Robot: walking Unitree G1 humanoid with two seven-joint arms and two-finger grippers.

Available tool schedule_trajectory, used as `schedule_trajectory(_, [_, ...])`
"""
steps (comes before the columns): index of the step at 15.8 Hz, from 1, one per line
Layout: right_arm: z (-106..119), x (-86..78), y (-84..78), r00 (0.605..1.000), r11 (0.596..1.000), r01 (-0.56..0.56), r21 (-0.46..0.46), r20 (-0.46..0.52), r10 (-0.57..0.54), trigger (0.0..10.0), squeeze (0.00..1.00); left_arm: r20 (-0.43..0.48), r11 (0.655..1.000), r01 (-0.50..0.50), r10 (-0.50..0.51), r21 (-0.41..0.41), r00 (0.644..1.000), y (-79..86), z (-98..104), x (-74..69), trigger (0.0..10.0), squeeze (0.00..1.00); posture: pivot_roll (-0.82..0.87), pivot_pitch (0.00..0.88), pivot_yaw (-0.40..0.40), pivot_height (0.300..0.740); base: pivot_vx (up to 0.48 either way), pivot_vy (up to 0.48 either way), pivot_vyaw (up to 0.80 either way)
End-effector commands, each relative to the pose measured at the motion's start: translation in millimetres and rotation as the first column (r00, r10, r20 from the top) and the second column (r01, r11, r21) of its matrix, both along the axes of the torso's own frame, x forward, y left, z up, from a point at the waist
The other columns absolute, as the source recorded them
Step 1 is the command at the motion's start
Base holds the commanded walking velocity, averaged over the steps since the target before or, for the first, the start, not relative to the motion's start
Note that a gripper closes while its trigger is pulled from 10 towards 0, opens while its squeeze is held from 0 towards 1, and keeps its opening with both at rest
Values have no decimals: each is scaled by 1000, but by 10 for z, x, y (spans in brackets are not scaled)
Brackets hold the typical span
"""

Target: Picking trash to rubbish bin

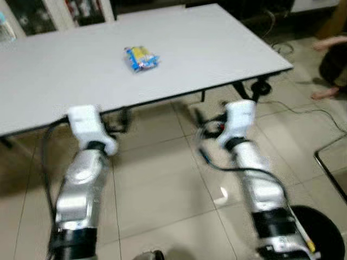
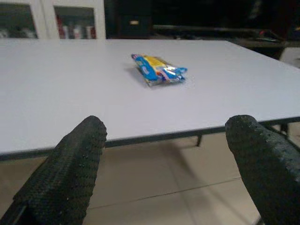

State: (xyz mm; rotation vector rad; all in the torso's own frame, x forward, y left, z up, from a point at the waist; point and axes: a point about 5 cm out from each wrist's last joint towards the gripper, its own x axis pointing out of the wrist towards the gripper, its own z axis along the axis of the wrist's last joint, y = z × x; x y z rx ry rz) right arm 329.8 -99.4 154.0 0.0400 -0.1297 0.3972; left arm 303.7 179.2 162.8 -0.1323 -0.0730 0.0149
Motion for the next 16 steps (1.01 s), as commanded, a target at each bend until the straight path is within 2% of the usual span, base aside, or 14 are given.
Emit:
schedule_trajectory(1, [64,-1,-45,1000,1000,8,8,27,-9,10000,0,-3,1000,16,-16,-1,1000,-45,9,-2,10000,0,-87,90,91,740,390,0,0])
schedule_trajectory(3, [64,-6,-32,999,1000,1,2,32,-1,10000,0,-4,1000,15,-15,2,1000,-40,8,1,10000,0,-85,89,92,740,409,0,0])
schedule_trajectory(16, [46,-18,-15,1000,1000,4,8,26,-4,10000,0,-24,1000,27,-27,11,999,-39,-19,-9,10000,0,-82,94,99,740,400,263,0])
